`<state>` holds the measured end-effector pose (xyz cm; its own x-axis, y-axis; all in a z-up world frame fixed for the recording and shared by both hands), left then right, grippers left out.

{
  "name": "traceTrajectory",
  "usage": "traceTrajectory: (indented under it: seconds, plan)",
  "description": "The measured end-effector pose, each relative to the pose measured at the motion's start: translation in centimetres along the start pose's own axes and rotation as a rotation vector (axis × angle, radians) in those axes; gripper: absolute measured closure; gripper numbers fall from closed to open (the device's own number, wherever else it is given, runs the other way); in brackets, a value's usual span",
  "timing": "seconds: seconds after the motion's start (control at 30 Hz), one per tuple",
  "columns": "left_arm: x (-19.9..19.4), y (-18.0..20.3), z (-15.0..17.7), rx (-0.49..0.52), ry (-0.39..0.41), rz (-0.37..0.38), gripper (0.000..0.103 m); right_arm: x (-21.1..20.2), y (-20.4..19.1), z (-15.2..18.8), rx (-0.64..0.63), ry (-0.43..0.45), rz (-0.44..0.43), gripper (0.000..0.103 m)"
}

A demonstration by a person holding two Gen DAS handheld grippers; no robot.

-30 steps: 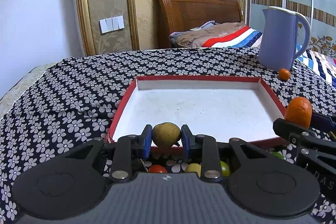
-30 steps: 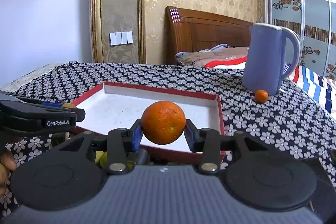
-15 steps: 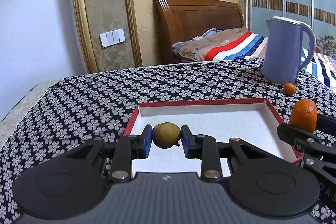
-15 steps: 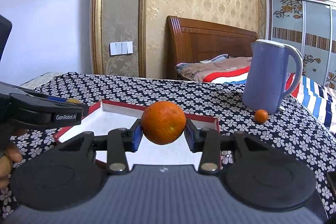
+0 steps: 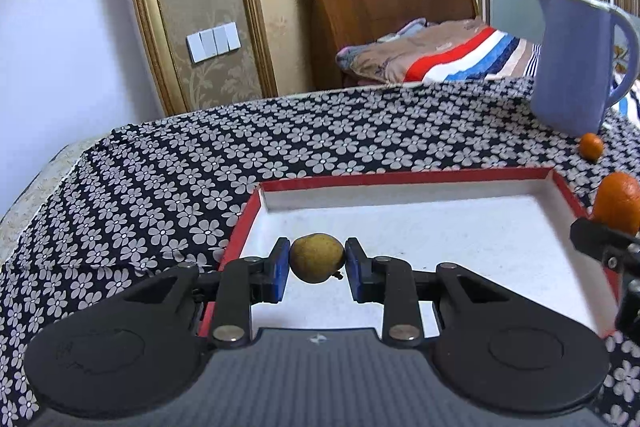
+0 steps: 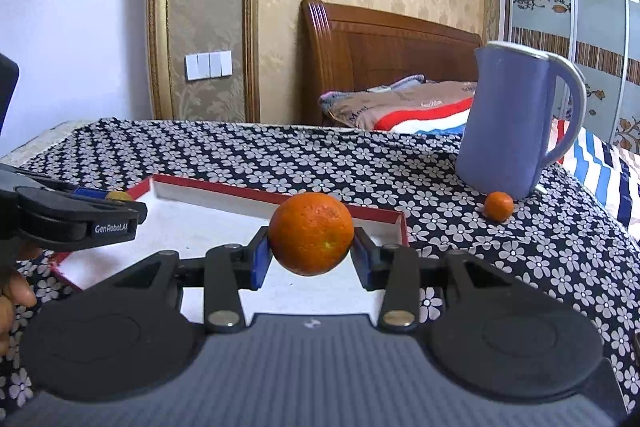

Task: Organize fruits
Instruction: 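Lower and open the right tool in the tray while the left tool releases its fruit there, then move both tools back to the fruits beside the tray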

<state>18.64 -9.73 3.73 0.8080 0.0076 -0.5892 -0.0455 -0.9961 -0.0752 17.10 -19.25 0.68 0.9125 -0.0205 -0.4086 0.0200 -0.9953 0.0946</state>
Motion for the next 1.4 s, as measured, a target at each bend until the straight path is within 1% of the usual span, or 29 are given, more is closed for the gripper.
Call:
traceTrajectory:
  seconds: [0.3, 0.57, 0.6, 0.63, 0.7, 0.8, 0.83, 0.9, 0.93, 0.97, 1.0, 1.07, 1.1, 1.13, 1.23, 1.33, 1.4]
  plan:
    - [4.4, 0.9, -1.3, 0.019, -0.069, -0.021, 0.074, 4.1, 1.3, -0.3, 0.019, -0.069, 0.016, 0.063]
    - [7.8, 2.1, -2.4, 0.045, -0.109, -0.041, 0.074, 7.5, 2.4, 0.0, 0.052, -0.149, 0.029, 0.062]
    - [8.1, 2.2, -2.4, 0.045, -0.115, -0.044, 0.074, 7.7, 2.4, 0.1, 0.056, -0.158, 0.029, 0.060]
    - [8.3, 2.3, -2.3, 0.046, -0.120, -0.043, 0.074, 7.8, 2.4, 0.2, 0.059, -0.160, 0.034, 0.055]
    - [8.4, 2.3, -2.2, 0.041, -0.129, -0.027, 0.074, 7.6, 2.4, 0.2, 0.046, -0.147, 0.044, 0.051]
    - [7.8, 1.9, -2.1, 0.023, -0.125, -0.016, 0.074, 6.6, 2.4, -0.1, 0.043, -0.124, 0.047, 0.050]
    - [7.4, 1.7, -2.1, 0.017, -0.121, -0.013, 0.072, 6.0, 2.5, -0.1, 0.045, -0.113, 0.046, 0.050]
    - [6.3, 0.9, -2.4, -0.002, -0.099, 0.004, 0.054, 4.2, 2.5, -0.2, 0.044, -0.073, 0.048, 0.049]
    - [5.5, 0.4, -2.5, -0.013, -0.076, 0.009, 0.032, 3.2, 2.6, -0.2, 0.049, -0.052, 0.050, 0.047]
    - [4.6, -0.1, -2.6, -0.021, -0.048, 0.008, 0.018, 2.1, 2.6, -0.1, 0.061, -0.025, 0.049, 0.039]
    - [3.7, -0.6, -2.7, -0.023, -0.021, 0.005, 0.016, 0.9, 2.6, 0.1, 0.067, -0.001, 0.045, 0.036]
    - [1.6, -1.8, -2.6, -0.020, 0.026, 0.001, 0.016, -1.5, 2.3, 0.7, 0.069, 0.049, 0.046, 0.035]
    - [0.5, -2.7, -2.4, -0.028, 0.035, 0.000, 0.016, -2.6, 2.2, 1.1, 0.071, 0.067, 0.052, 0.035]
    - [-0.5, -3.7, -2.1, -0.046, 0.037, 0.004, 0.016, -3.7, 2.2, 1.6, 0.075, 0.087, 0.055, 0.030]
    - [-3.6, -6.5, -0.1, -0.095, 0.058, 0.061, 0.016, -6.7, 2.1, 3.7, 0.103, 0.130, 0.059, 0.025]
    - [-5.1, -8.5, 2.6, -0.136, 0.051, 0.081, 0.016, -8.3, 2.1, 5.7, 0.136, 0.131, 0.051, 0.022]
    - [-5.7, -9.5, 4.5, -0.160, 0.056, 0.078, 0.016, -8.6, 2.0, 6.6, 0.134, 0.109, 0.052, 0.022]
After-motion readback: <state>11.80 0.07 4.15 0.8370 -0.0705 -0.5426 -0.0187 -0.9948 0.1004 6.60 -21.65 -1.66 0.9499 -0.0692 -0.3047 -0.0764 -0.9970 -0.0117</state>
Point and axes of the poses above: each gripper's, at about its wrist camera, not at the fingertips, and x roughly the way its jaws point, y to its right, z to its underside, the point moved 1 cm from there along x, roughly the way its jaws point, and after that the axes turned 5 degrees about -x, right-handed, at the moved point
